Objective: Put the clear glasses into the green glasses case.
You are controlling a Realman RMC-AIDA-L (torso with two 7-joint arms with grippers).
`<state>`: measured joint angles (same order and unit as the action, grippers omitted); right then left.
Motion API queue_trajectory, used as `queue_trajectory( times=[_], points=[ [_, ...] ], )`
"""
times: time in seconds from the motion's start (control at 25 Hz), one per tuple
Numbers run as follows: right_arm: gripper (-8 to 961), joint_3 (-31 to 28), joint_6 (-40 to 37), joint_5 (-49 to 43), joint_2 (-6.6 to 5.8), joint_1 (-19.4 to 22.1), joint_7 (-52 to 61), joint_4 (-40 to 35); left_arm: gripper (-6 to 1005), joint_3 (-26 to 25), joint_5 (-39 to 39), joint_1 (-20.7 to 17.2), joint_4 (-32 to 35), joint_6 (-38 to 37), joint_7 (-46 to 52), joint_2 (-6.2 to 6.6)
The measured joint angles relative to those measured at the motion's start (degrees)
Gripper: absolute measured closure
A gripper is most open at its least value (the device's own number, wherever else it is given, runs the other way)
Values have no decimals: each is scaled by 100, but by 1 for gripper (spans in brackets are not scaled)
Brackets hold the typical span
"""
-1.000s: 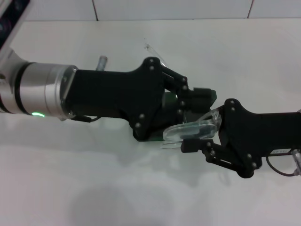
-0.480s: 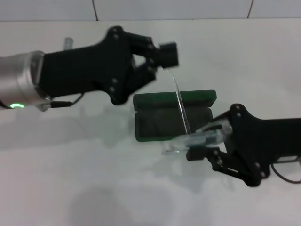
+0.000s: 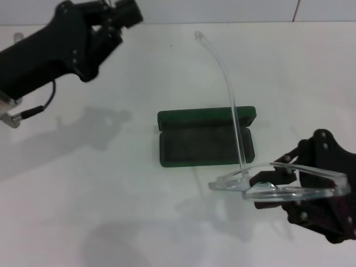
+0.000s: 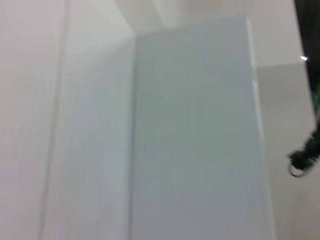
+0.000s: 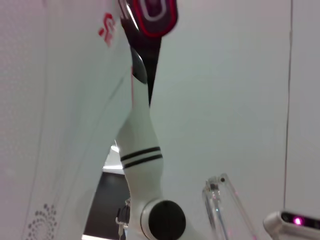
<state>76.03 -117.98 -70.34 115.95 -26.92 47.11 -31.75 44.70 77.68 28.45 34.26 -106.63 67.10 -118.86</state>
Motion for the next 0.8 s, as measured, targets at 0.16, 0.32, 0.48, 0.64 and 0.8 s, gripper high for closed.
queue_trajectory(
  times=[0.16, 0.32, 0.48, 0.64, 0.8],
  points=[
    [843, 20, -100, 5, -2, -63, -55, -8, 929, -46, 82, 119, -184, 80, 3, 18],
    [842, 40, -97, -4, 1, -216, -82, -6, 929, -28, 482, 434, -322, 174, -3, -50],
    [842, 69, -78, -28, 14, -392, -84, 41, 929, 43, 767, 830, -607, 215, -5, -69],
    [842, 138, 42, -34, 22, -477, -87, 53, 929, 127, 804, 1027, -710, 212, -5, -70],
    [842, 191, 169, -13, 24, -486, -107, 64, 930, 165, 760, 1045, -711, 180, 0, -67]
  ],
)
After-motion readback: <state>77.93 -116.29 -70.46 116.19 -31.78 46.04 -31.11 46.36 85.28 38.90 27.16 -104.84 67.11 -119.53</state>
